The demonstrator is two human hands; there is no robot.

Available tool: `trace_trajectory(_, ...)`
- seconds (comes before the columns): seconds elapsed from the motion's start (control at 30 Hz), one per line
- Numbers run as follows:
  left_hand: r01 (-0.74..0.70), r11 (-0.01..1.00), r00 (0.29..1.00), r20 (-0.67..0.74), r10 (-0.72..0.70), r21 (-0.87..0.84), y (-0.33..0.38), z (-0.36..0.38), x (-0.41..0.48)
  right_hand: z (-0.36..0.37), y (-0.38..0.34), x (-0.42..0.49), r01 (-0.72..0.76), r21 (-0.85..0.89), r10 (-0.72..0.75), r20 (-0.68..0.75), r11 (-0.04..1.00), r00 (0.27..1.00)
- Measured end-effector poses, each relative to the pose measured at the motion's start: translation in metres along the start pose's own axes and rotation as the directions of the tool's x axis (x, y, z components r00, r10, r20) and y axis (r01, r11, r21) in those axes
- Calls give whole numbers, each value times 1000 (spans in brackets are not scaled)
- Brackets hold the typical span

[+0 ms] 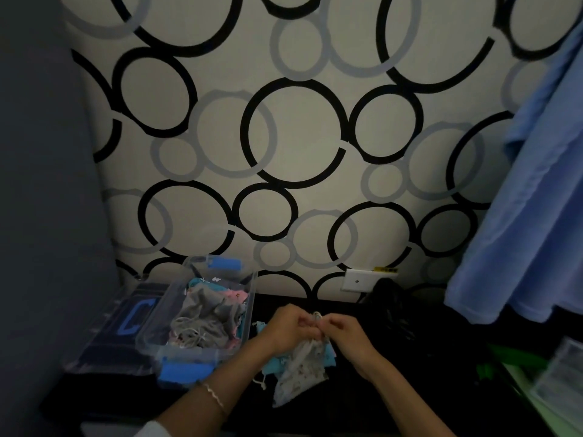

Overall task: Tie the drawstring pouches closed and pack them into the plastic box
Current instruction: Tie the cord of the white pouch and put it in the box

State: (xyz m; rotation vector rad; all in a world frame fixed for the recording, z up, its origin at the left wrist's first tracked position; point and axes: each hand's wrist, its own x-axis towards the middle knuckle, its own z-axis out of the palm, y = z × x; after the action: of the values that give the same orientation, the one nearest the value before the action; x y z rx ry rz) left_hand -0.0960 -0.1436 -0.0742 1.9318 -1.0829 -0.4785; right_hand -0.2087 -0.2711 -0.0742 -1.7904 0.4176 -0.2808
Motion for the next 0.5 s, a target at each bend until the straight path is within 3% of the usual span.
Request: trace_trajectory(0.5,-11,986,1000,-9,10,-164,-2,-2,-2,1,-9,3,86,-5,-86,5,996,996)
